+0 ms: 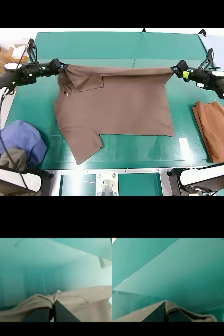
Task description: Fold the shirts.
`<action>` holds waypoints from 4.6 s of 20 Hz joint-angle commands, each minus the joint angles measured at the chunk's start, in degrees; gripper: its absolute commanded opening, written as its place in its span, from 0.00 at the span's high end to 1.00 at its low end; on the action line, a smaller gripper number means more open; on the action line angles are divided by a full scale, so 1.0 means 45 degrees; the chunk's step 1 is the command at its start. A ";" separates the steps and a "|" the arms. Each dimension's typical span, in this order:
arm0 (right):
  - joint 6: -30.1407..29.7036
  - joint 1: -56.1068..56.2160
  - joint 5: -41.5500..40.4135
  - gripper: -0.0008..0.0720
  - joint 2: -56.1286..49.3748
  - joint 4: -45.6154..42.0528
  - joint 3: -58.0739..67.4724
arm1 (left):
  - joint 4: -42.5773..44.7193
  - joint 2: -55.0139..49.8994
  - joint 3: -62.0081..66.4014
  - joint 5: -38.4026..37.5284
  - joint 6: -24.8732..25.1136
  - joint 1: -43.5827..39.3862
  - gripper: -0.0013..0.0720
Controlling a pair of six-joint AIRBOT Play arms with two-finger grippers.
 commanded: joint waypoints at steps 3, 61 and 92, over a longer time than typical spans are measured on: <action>0.0321 0.0019 0.0092 0.96 -0.1821 0.0257 0.2569 | -0.0160 -0.1020 0.1753 0.0709 -0.0607 -0.0068 0.94; 0.6169 -0.3628 0.2239 0.29 0.9054 -0.5969 -1.3172 | 0.4522 0.8053 -1.3226 -0.2001 -0.5115 0.1642 0.26; 0.6543 -0.3332 0.5246 0.97 0.9933 -0.5877 -0.8699 | 0.5153 1.0438 -0.8082 -0.5824 -0.6640 0.1642 0.95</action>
